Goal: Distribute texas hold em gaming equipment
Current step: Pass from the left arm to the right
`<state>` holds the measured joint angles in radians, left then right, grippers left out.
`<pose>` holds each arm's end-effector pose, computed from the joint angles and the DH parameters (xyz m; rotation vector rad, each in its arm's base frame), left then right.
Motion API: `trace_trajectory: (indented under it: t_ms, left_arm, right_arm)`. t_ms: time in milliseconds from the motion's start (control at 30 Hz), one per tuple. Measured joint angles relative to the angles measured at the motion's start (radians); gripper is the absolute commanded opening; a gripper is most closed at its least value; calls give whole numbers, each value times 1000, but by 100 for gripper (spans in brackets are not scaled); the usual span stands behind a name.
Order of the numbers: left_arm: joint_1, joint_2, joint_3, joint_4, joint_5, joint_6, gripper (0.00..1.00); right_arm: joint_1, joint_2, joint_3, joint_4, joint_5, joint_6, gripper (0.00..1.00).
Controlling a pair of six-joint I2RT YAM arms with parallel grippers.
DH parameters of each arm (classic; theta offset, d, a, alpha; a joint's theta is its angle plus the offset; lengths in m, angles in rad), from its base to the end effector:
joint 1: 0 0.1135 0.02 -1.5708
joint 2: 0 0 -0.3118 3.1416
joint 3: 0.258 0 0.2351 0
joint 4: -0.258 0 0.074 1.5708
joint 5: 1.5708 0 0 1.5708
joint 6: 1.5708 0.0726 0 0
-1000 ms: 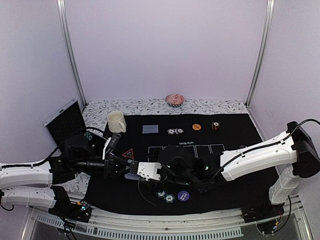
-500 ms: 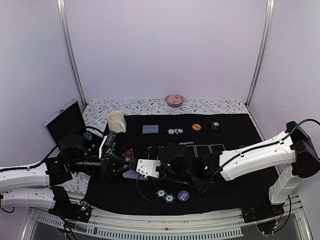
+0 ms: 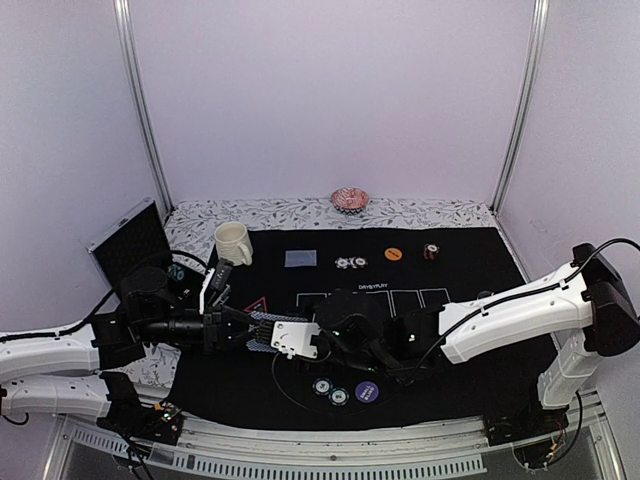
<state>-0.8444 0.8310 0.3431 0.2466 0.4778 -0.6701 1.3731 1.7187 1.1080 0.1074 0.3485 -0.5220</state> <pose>0.0901 -0.1516 0.2571 0.5606 1.9810 -1.4467 0.1051 0.3983 0.2721 -1.5285 1.3594 0.1701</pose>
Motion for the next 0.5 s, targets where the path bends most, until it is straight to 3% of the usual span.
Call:
trace_trajectory:
  t_ms: [200, 300, 500]
  left_arm:
    - [0, 1, 2, -5, -10, 1, 1]
    - [0, 2, 2, -7, -14, 6, 18]
    - [0, 14, 18, -51, -43, 25, 40]
  right_arm:
    - [3, 0, 5, -11, 12, 2, 59]
    - [3, 0, 6, -13, 14, 2, 59]
    - [3, 0, 6, -18, 25, 8, 59]
